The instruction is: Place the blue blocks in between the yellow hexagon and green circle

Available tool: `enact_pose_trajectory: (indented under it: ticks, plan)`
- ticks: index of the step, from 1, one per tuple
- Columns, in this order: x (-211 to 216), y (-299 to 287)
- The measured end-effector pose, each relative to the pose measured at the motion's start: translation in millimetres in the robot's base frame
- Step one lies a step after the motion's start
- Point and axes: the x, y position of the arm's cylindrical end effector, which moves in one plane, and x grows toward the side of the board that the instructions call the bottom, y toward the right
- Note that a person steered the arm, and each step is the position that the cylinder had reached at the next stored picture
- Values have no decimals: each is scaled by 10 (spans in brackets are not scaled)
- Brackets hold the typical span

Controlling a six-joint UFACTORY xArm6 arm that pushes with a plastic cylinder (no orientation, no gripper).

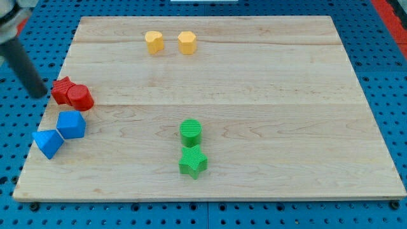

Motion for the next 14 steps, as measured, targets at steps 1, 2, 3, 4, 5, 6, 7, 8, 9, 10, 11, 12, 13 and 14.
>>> enact_pose_trajectory:
  ticks: [1,2,3,4,5,6,7,8,9,10,11,12,13,14]
  plan:
    - [452,324]
    - [738,600]
    - [423,631]
    - [397,241]
    - [249,547]
    - [208,1088]
    - [28,1324]
    - [-164,1304]
    - [-255,1709]
    - [-167,2045]
    - [-125,1859]
    - [3,1986]
    - [3,2378]
    - [11,2465]
